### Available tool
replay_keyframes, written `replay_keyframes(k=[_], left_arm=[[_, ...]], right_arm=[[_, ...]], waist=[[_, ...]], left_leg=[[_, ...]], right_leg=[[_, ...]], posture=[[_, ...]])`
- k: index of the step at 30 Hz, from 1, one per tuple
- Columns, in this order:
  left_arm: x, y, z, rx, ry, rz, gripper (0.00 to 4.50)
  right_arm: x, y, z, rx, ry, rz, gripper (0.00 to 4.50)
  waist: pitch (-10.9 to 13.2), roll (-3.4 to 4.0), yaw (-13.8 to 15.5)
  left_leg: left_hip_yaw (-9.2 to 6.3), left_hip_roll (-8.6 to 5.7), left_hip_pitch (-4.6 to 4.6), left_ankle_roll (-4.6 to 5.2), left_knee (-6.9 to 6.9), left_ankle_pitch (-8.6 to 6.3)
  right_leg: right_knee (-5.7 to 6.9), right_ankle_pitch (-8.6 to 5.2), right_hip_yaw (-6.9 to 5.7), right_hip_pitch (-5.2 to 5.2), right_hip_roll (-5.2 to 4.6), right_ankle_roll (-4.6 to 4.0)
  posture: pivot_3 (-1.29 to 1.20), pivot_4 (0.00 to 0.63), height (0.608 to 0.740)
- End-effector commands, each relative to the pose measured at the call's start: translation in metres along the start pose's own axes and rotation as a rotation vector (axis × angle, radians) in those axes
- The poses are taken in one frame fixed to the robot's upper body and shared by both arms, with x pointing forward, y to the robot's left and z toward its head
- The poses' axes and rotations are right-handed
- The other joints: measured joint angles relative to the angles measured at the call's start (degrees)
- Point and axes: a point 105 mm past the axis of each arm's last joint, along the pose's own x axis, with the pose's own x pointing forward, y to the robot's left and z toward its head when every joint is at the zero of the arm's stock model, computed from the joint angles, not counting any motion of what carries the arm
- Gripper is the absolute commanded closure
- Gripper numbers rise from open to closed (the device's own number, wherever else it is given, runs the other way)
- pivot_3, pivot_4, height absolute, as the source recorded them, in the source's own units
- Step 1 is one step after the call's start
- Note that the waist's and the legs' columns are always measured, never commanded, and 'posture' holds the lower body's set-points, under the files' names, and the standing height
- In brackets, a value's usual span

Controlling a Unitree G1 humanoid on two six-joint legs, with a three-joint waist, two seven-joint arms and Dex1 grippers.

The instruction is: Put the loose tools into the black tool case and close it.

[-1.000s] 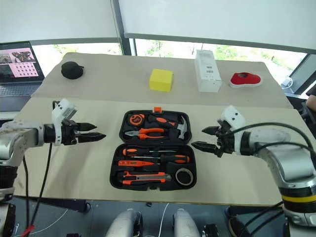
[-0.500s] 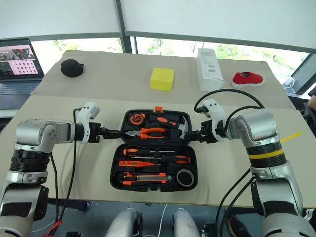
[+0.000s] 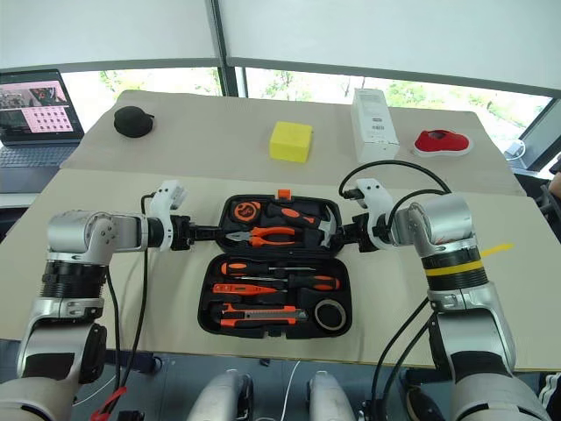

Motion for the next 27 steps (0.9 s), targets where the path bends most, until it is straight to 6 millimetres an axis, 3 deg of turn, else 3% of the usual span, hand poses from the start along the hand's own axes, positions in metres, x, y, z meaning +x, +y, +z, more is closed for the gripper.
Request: replay_keyframes(k=[1, 3, 5, 12, 15, 17, 19, 22, 25, 27], left_arm=[[0.008, -0.001, -0.007, -0.023, 0.032, -0.003, 3.17], [0.008, -0.003, -0.005, -0.030, 0.021, -0.016, 4.03], [0.007, -0.003, -0.004, -0.022, -0.005, -0.023, 4.46], [-0.025, -0.006, 0.028, 0.152, -0.434, -0.130, 4.46], [-0.040, -0.001, 0.028, 0.303, -0.585, -0.100, 4.46], [-0.047, -0.004, 0.030, 0.359, -0.697, -0.110, 4.46], [-0.048, -0.007, 0.019, 0.568, -0.724, -0.074, 4.46], [-0.038, -0.004, -0.021, 0.955, -0.624, -0.013, 4.46], [-0.041, 0.004, -0.031, 0.989, -0.658, 0.021, 4.46], [-0.043, 0.007, -0.044, 1.047, -0.624, 0.005, 4.46]], right_arm=[[0.000, -0.003, 0.004, 0.014, -0.034, -0.036, 4.50], [-0.001, 0.004, 0.012, -0.007, -0.101, 0.000, 4.50], [-0.006, 0.013, 0.018, -0.085, -0.182, 0.043, 4.50], [-0.036, 0.033, 0.017, -0.442, -0.460, 0.055, 4.50], [-0.052, 0.024, 0.014, -0.858, -0.633, -0.193, 4.50], [-0.051, 0.030, -0.003, -1.058, -0.665, -0.175, 4.50], [-0.047, 0.029, -0.027, -1.177, -0.663, -0.157, 4.50], [-0.047, 0.031, -0.052, -1.285, -0.711, -0.144, 4.50], [-0.048, 0.039, -0.070, -1.320, -0.765, -0.065, 4.50], [-0.043, 0.031, -0.090, -1.343, -0.737, -0.057, 4.50]], waist=[[-0.03, 0.05, -0.15], [-0.03, 0.05, -0.16], [-0.03, 0.06, -0.17], [-0.02, 0.13, -0.33], [-0.01, 0.13, -0.22], [0.00, 0.13, -0.18], [0.00, 0.13, -0.08], [0.00, 0.12, -0.13], [-0.03, 0.16, -0.34], [-0.03, 0.15, -0.42]], left_leg=[[0.00, 0.00, 0.02, 0.00, 0.00, 0.00], [0.00, 0.00, 0.15, -0.01, 0.00, 0.01], [0.00, 0.00, 0.33, 0.00, -0.01, 0.04], [-0.08, 0.01, 0.05, 0.02, -0.09, 0.09], [-0.09, 0.02, -0.10, 0.01, -0.11, 0.09], [0.00, -0.02, -0.21, 0.01, -0.11, 0.09], [0.12, -0.04, -0.23, 0.01, -0.09, 0.09], [0.28, 0.00, -0.06, 0.01, -0.14, 0.08], [0.42, 0.03, 0.32, 0.03, -0.33, 0.07], [0.43, 0.12, 0.62, 0.05, -0.37, 0.06]], right_leg=[[0.01, 0.00, 0.01, 0.01, 0.00, 0.00], [0.03, 0.00, 0.01, 0.10, 0.01, 0.00], [0.04, 0.00, 0.01, 0.29, 0.01, -0.01], [0.03, 0.01, 0.08, -0.05, 0.01, 0.00], [-0.01, 0.02, 0.08, -0.18, 0.00, 0.00], [-0.06, 0.02, 0.07, -0.26, -0.06, 0.01], [-0.13, 0.05, 0.07, -0.23, -0.09, 0.06], [-0.26, 0.06, 0.06, -0.03, -0.05, 0.06], [-0.34, 0.05, 0.20, 0.20, -0.06, 0.04], [-0.48, 0.05, 0.15, 0.60, 0.00, 0.03]], posture=[[0.00, 0.150, 0.740], [0.00, 0.150, 0.740], [0.00, 0.150, 0.740], [0.00, 0.150, 0.740], [0.00, 0.150, 0.740], [0.00, 0.150, 0.740], [0.00, 0.150, 0.740], [0.00, 0.150, 0.740], [0.00, 0.150, 0.740], [0.00, 0.150, 0.740]])
